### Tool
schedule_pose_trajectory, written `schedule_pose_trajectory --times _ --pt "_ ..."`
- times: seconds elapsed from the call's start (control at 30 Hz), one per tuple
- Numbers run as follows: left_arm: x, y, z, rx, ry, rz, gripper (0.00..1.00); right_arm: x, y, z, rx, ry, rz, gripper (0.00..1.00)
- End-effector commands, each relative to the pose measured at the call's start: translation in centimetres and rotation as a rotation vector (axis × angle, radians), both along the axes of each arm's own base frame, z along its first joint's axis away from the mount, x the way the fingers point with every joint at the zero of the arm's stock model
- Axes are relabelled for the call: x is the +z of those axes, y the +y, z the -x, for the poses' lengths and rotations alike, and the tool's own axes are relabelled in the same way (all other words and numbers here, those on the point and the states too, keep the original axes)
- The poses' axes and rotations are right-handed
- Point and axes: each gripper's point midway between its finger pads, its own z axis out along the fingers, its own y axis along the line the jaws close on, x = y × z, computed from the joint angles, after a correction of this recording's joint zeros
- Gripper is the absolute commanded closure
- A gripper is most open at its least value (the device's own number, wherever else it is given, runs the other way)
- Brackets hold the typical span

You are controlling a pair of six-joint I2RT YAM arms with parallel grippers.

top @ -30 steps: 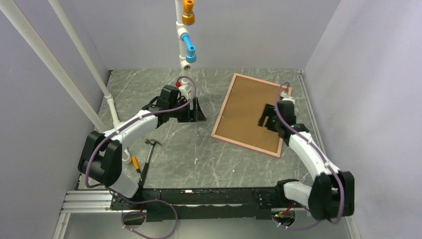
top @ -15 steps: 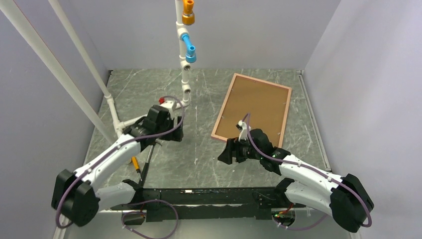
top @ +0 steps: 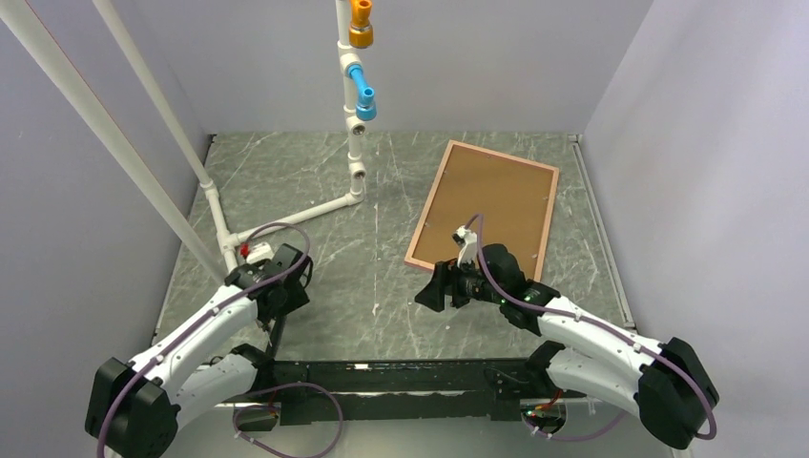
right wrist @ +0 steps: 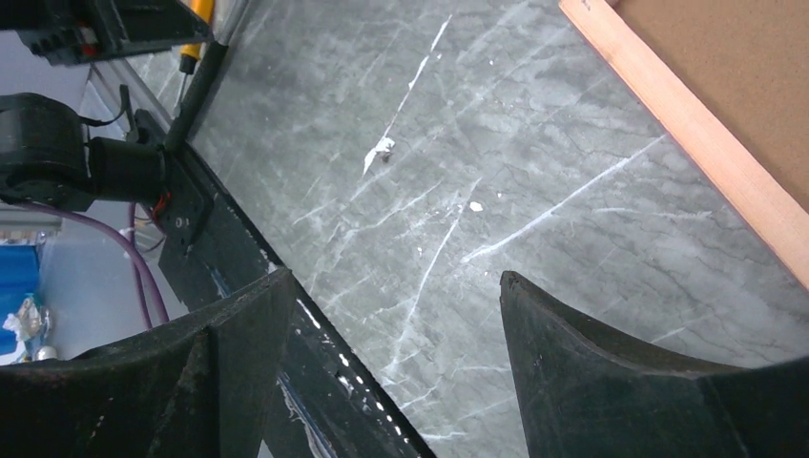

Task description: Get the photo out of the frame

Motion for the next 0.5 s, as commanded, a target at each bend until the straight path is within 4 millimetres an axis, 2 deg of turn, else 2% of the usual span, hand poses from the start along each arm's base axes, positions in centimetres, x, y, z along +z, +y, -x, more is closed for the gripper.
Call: schedule_pose_trajectory --times 0.0,0.1,0.2,0.33,0.47 --pt "-0.3 3.5 2.1 0.294 -0.025 -0.079 0.29 2.3 0.6 -0.4 0.017 -0.079 -0.064 0.20" --pt "-0.3 5.1 2.9 0.393 -0.015 -0.148 0.32 1.8 0.3 -0.3 0.019 -0.078 -0.044 0.20" --pt "-0.7 6.4 3.4 0.477 0.004 -0.185 0.39 1.3 -0.1 -0.4 0.011 -0.084 -0.007 0.20" --pt "-2.0 6.6 2.9 0.530 -0.013 -0.131 0.46 1.0 -0.7 -0.4 0.001 -0.092 0.021 0.20" --pt "-2.3 6.8 2.7 0.535 -0.035 -0.118 0.47 0.9 -0.9 -0.3 -0.003 -0.090 0.021 0.20"
